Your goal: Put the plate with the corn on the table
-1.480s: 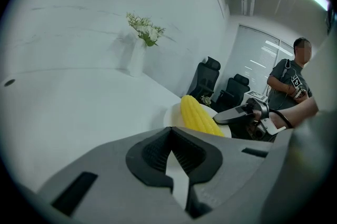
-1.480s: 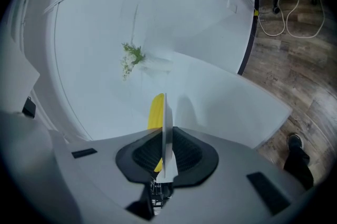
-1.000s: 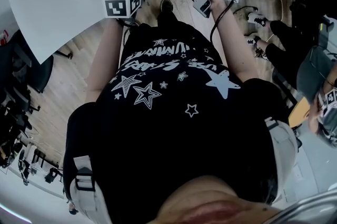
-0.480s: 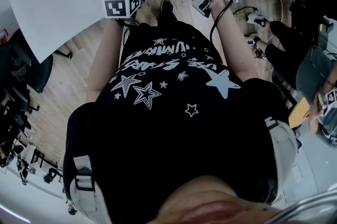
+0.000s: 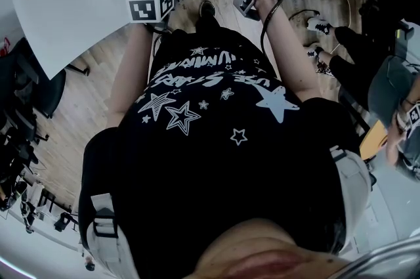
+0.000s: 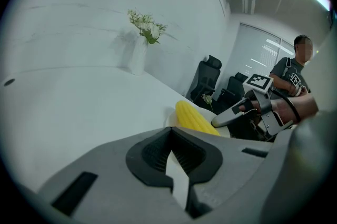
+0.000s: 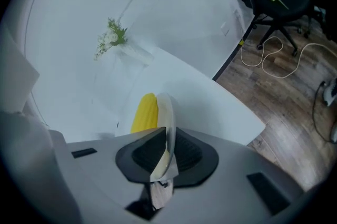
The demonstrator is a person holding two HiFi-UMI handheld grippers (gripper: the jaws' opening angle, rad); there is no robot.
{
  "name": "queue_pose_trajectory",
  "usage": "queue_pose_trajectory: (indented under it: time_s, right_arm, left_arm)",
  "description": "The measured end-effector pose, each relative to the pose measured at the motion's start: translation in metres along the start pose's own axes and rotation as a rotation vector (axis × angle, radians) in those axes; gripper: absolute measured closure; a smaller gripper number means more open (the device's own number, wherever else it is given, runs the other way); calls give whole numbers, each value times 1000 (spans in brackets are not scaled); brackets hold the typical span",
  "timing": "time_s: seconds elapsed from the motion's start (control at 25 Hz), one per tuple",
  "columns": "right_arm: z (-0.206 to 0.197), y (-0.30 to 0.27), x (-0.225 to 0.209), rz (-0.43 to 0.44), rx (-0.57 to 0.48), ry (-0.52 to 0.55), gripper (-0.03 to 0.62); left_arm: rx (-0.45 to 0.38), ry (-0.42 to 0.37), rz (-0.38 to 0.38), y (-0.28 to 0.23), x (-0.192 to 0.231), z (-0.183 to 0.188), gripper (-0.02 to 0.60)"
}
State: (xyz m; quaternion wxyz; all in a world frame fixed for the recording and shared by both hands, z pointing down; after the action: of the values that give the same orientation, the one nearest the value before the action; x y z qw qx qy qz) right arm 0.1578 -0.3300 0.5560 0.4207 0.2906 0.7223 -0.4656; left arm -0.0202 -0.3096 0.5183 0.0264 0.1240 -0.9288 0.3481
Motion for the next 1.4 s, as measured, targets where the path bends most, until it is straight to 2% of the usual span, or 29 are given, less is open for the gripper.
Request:
queue_pose_trajectory:
  time_s: [0.28, 0.76, 0.96, 1.2, 1.4]
  right_arm:
    - [-6, -7, 2, -116, 19, 79, 533]
    - [-5, -6, 1, -270, 60, 287, 470]
    - [-6, -5, 2, -298, 74, 339, 442]
    - [-5, -5, 3, -299, 61, 338, 439]
    - [-5, -3, 5, -332, 40, 348, 439]
  left_arm:
    - [-5, 3, -5, 4, 10, -1, 577]
    - [-10, 7, -14, 6, 10, -1, 577]
    - [-16, 8, -15, 6, 10, 1, 577]
    - [-23, 13, -6, 10, 18, 2, 577]
    - [-26, 11, -11, 16, 25, 2, 577]
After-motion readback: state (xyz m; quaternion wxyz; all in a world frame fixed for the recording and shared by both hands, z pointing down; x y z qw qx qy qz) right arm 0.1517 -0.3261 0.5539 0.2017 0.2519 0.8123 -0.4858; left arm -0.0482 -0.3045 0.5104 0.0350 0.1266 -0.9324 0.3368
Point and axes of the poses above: the fingertips, and each gripper's own axes: y backward along the fingers, x to its left, z out of its top, the point moved 3 cm from there along y, backward along the fingers, and after that the axes turned 14 degrees about z, right-handed, at the moved point
